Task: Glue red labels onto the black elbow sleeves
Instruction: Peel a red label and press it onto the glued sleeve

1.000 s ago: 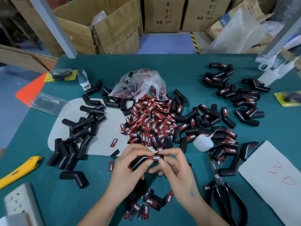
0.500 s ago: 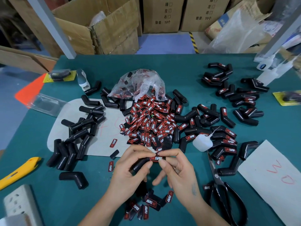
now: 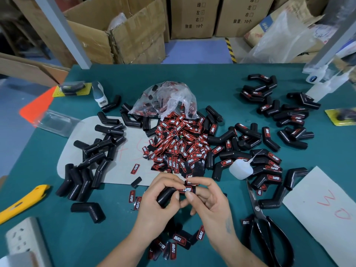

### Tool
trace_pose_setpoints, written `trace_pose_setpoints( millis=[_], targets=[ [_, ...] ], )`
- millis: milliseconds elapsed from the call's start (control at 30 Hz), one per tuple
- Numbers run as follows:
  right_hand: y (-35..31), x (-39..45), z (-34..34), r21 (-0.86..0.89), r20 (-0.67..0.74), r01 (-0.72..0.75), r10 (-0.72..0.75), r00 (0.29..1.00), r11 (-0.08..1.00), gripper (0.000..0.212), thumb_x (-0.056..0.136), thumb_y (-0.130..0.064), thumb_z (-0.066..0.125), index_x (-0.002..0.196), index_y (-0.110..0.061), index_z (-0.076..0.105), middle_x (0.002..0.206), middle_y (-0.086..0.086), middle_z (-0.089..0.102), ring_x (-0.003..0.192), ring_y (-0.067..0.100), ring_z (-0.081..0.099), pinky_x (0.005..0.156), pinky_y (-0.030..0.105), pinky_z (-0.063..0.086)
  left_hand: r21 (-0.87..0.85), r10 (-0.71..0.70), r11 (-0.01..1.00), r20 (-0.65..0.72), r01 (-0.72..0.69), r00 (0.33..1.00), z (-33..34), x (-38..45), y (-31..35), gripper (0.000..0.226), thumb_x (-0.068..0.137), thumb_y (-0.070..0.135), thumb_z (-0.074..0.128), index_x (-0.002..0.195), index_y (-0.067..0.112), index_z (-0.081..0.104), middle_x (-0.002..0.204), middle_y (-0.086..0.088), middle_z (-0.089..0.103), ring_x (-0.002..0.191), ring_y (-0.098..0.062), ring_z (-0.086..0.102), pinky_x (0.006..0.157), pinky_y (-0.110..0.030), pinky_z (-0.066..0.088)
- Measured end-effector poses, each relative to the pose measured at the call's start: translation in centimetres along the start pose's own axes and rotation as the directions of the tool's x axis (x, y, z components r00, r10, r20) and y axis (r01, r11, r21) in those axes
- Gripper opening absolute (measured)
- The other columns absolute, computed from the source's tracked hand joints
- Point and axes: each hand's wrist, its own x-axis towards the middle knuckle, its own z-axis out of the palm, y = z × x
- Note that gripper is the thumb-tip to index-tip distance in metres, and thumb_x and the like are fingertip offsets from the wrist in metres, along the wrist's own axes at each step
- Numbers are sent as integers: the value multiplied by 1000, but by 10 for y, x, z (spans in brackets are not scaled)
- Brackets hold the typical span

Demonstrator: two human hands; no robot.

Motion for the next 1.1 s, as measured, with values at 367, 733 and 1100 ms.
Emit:
trace_pose_setpoints(
  millis=[367, 733, 1100],
  targets=[
    [2, -4, -2, -37, 0, 89, -90, 996, 995, 20, 96, -28, 70, 115, -35, 67, 95, 13, 79, 80, 26, 78, 64, 20, 52, 11, -7, 1000, 1, 7, 1000, 0, 0, 9, 24, 88, 10, 60, 98, 27, 74, 107, 7, 68, 103, -24, 68, 81, -41, 57],
    [1, -4, -5, -166, 4, 111, -111, 994, 980, 8, 98, -35, 68, 106, -38, 68, 91, 3, 81, 86, 20, 79, 67, 16, 52, 54, 142, 988, 5, -143, 990, -4, 3, 11, 16, 93, 15, 71, 106, 25, 76, 113, 6, 69, 108, -20, 69, 97, -24, 52],
    [4, -2, -7, -108, 27, 105, -102, 994, 989, 9, 99, -26, 68, 104, -34, 69, 88, 8, 80, 79, 11, 76, 69, 9, 49, 109, 124, 987, -32, -120, 992, -2, 1, 13, 13, 91, 17, 72, 99, 24, 80, 105, 6, 74, 102, -18, 73, 95, -24, 53]
  ],
)
